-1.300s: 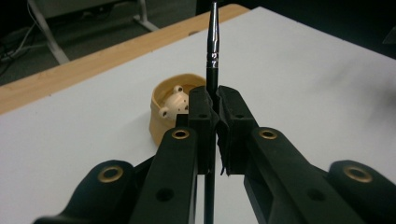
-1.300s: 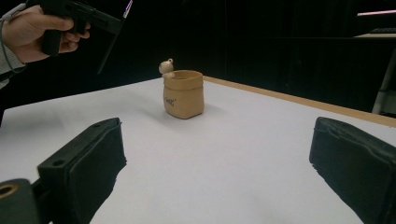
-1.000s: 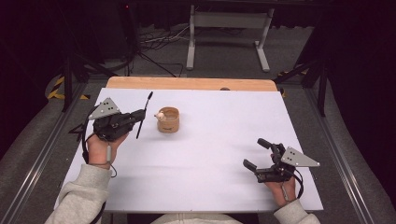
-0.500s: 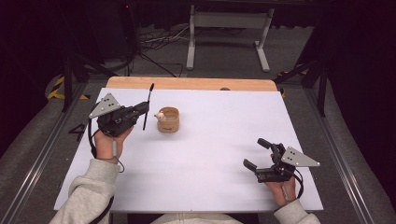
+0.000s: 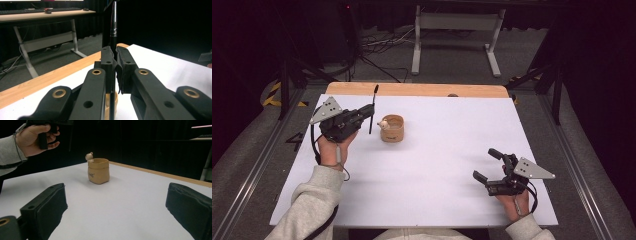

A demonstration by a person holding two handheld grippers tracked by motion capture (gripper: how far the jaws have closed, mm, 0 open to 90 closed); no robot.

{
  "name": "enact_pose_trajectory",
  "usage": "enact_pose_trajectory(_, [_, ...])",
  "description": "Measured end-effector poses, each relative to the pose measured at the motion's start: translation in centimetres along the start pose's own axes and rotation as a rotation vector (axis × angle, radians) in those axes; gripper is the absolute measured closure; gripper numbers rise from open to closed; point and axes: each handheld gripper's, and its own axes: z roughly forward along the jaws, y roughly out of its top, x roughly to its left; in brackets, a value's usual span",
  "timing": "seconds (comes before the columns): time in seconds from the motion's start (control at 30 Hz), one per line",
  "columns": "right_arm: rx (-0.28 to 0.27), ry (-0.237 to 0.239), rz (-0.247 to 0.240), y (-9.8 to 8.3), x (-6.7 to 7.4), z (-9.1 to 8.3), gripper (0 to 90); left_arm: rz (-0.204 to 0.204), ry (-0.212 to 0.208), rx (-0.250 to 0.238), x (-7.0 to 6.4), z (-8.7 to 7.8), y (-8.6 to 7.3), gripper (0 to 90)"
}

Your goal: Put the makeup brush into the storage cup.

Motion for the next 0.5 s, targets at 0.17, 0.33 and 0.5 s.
enact_pose_trajectory(0.17, [-0.001, 0.002, 0.0, 0.0, 0.0, 0.0, 3.6, -0.008, -0.003, -0.008, 0.1, 0.6, 0.4, 84.9])
enact_pose_trajectory(0.33, [-0.005, 0.004, -0.001, 0.1, 0.0, -0.1, 3.6, 0.001, -0.001, -0.013, 0.2, 1.3, 0.9, 84.9])
enact_pose_trajectory(0.5, [-0.008, 0.005, 0.0, 0.1, 0.0, -0.2, 3.6, -0.008, -0.001, -0.019, 0.4, 2.0, 1.2, 84.9])
